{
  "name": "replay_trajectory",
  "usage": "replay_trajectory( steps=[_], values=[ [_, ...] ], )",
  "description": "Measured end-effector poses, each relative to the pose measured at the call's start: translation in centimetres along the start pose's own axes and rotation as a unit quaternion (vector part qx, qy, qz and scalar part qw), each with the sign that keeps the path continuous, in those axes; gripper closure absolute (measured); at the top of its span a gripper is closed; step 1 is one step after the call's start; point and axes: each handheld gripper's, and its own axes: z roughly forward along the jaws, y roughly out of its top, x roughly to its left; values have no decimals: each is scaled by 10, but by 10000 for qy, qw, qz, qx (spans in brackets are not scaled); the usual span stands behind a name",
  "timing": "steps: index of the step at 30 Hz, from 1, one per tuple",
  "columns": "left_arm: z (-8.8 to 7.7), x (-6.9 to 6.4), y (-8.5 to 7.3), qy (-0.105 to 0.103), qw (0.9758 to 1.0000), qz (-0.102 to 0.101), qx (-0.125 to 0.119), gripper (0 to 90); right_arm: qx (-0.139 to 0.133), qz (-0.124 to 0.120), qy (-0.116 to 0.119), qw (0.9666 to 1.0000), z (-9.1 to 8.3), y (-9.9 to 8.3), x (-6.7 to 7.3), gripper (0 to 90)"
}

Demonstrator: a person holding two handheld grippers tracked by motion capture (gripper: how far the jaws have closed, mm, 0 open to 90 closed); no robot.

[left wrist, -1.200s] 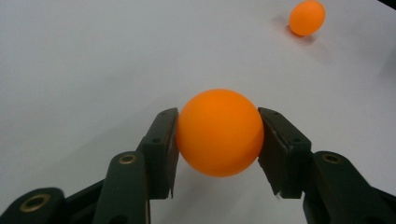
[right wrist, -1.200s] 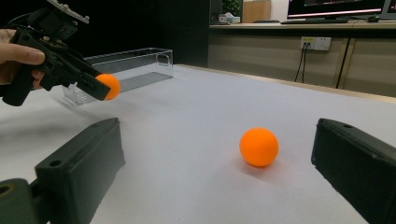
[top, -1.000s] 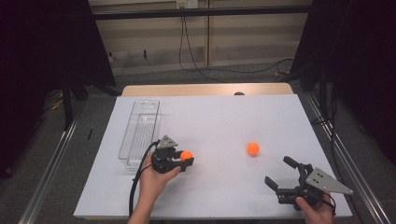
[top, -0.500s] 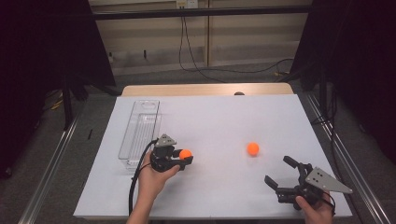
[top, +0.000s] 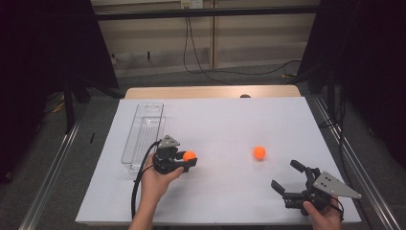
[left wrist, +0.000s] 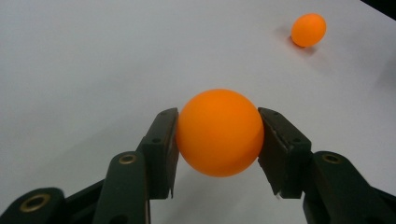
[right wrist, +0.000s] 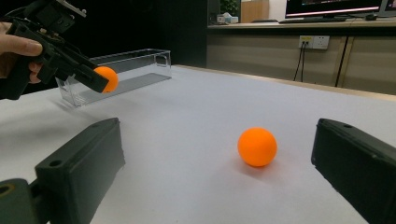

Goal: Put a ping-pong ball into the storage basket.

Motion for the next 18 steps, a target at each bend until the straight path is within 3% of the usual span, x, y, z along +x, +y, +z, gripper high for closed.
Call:
replay_trajectory(
  steps=[18],
  values=[
    [-5, 0, 7, 27, 10000, -54, -58, 509, 1, -3, -19, 10000, 0, 0, 0, 17]
  ],
)
